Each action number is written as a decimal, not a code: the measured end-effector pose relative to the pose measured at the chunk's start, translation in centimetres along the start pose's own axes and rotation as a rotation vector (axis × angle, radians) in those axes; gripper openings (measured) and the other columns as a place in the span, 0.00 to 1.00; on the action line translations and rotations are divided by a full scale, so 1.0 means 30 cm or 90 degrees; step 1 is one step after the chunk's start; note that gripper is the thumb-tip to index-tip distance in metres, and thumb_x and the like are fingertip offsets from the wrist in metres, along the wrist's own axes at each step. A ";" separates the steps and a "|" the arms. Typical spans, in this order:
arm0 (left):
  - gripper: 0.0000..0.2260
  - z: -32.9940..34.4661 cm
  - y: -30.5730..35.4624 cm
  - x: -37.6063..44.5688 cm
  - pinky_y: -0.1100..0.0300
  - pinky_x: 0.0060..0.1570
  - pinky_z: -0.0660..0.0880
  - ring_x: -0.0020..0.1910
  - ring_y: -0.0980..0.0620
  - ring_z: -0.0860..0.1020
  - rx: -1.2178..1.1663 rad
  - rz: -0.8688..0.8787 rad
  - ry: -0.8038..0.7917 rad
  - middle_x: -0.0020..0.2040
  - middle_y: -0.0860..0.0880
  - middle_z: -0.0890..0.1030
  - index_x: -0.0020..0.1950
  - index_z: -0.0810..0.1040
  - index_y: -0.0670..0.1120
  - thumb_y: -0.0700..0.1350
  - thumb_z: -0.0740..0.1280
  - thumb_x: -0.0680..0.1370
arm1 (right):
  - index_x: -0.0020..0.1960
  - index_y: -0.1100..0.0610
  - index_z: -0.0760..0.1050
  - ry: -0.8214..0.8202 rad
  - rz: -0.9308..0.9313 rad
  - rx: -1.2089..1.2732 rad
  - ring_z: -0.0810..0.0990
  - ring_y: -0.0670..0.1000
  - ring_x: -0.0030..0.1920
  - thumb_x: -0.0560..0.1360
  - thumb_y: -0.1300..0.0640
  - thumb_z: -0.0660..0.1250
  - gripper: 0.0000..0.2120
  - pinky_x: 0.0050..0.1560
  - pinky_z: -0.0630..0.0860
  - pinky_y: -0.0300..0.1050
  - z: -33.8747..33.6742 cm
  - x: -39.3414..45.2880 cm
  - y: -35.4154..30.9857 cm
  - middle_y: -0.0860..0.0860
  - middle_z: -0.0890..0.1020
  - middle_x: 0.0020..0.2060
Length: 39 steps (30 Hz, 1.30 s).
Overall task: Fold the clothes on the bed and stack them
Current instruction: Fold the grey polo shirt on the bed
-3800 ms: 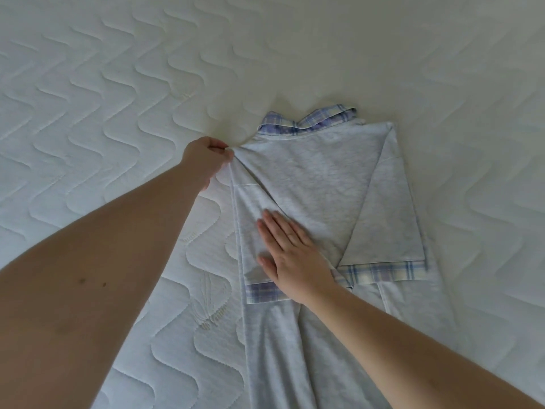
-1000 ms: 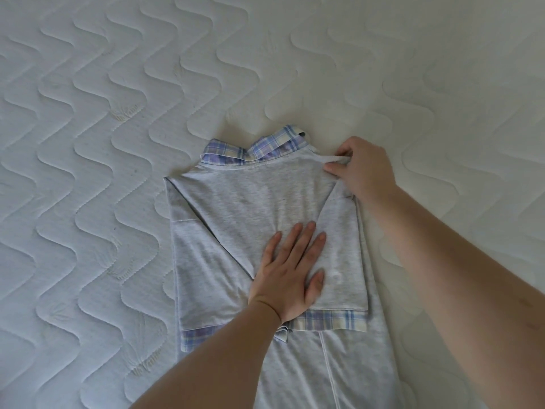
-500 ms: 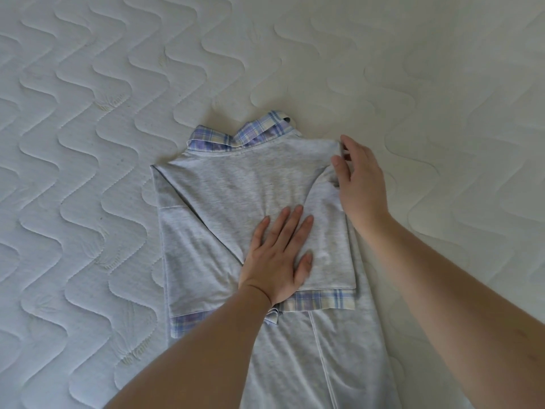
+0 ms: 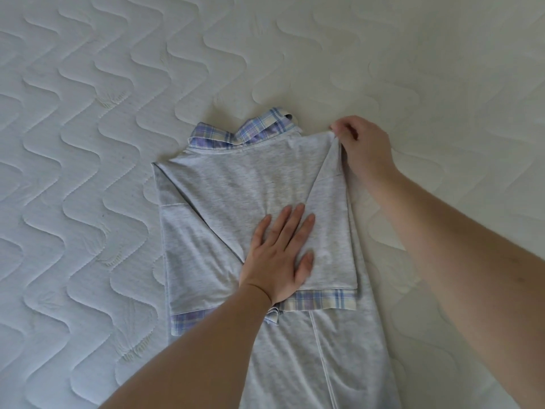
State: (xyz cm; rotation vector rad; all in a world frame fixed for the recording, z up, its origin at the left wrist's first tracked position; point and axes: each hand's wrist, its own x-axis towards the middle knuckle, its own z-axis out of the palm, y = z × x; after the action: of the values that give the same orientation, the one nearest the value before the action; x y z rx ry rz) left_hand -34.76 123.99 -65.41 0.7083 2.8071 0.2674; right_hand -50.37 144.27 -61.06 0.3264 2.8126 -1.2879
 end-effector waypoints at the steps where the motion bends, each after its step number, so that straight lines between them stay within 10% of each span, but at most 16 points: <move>1: 0.27 0.002 -0.001 0.000 0.45 0.75 0.47 0.79 0.52 0.46 0.001 0.001 0.002 0.81 0.51 0.49 0.80 0.50 0.52 0.58 0.45 0.82 | 0.56 0.53 0.79 0.005 0.018 0.024 0.78 0.46 0.50 0.79 0.50 0.63 0.11 0.44 0.66 0.29 -0.007 -0.017 0.012 0.45 0.82 0.48; 5: 0.28 0.010 -0.003 0.001 0.45 0.75 0.48 0.79 0.52 0.47 -0.003 0.002 0.014 0.81 0.51 0.49 0.81 0.48 0.51 0.58 0.45 0.82 | 0.56 0.48 0.77 -0.047 0.076 0.057 0.77 0.38 0.42 0.74 0.49 0.70 0.11 0.41 0.65 0.21 -0.024 -0.103 0.073 0.39 0.79 0.42; 18: 0.25 0.012 -0.007 -0.004 0.47 0.75 0.45 0.79 0.51 0.46 0.012 0.009 0.021 0.81 0.51 0.49 0.80 0.47 0.58 0.58 0.39 0.82 | 0.56 0.57 0.77 0.153 0.010 -0.039 0.79 0.53 0.48 0.78 0.55 0.64 0.10 0.54 0.74 0.50 -0.006 -0.270 0.025 0.52 0.81 0.49; 26: 0.24 -0.110 0.016 -0.035 0.53 0.76 0.46 0.78 0.56 0.50 -0.164 -0.051 0.047 0.80 0.51 0.54 0.80 0.50 0.50 0.50 0.48 0.85 | 0.75 0.55 0.64 -0.006 -0.249 -0.374 0.62 0.54 0.75 0.82 0.51 0.55 0.23 0.72 0.57 0.53 0.048 -0.870 0.097 0.51 0.64 0.75; 30: 0.25 -0.160 0.015 -0.182 0.52 0.76 0.49 0.78 0.49 0.53 -0.194 -0.140 0.145 0.78 0.47 0.60 0.79 0.56 0.46 0.44 0.56 0.82 | 0.77 0.55 0.61 -0.063 -0.196 -0.463 0.59 0.53 0.77 0.82 0.45 0.51 0.26 0.75 0.56 0.55 0.079 -1.022 0.143 0.50 0.62 0.76; 39: 0.27 0.055 0.139 -0.879 0.51 0.77 0.48 0.79 0.48 0.51 -0.078 -0.101 0.028 0.79 0.47 0.52 0.80 0.52 0.44 0.51 0.50 0.82 | 0.77 0.56 0.60 -0.147 -0.122 -0.478 0.59 0.54 0.76 0.81 0.44 0.48 0.28 0.74 0.59 0.56 0.039 -1.432 0.192 0.53 0.62 0.76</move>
State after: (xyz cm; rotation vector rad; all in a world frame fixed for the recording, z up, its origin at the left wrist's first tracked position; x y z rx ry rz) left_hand -9.91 114.99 -61.28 0.4547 2.8391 0.4257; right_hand -7.28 139.44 -61.19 -0.1160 2.9017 -0.1874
